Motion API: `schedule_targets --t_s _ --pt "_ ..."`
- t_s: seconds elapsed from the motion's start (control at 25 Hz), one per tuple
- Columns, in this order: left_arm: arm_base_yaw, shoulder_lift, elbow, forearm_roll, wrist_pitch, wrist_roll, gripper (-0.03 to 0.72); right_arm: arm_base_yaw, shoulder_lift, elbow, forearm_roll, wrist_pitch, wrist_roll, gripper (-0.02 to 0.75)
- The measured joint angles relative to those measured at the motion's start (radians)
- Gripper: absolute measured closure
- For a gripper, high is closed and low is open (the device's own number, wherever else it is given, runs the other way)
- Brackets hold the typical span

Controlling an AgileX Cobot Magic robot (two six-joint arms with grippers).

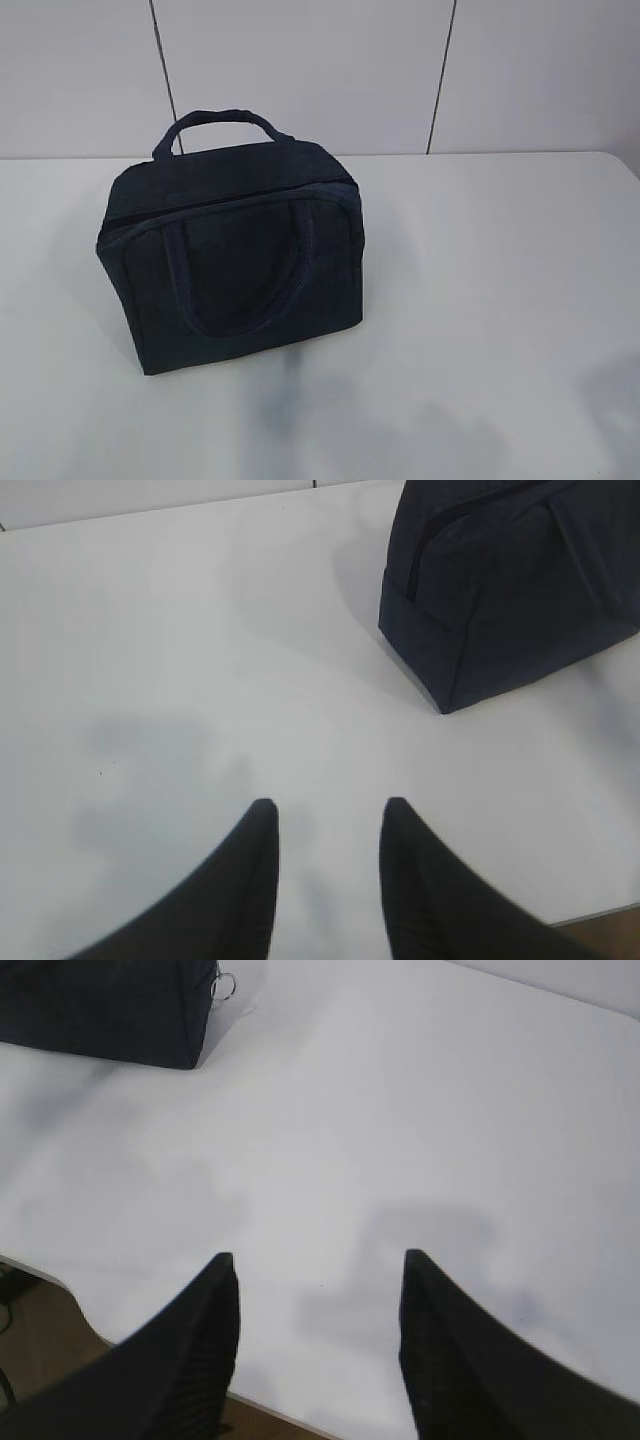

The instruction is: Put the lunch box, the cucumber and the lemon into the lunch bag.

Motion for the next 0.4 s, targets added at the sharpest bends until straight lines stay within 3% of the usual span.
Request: schedule_targets --t_s 0.4 --pt "0.0 0.0 0.0 0.002 0.0 0.0 0.445 0.0 0.0 0.0 0.0 0.0 0.0 0.363"
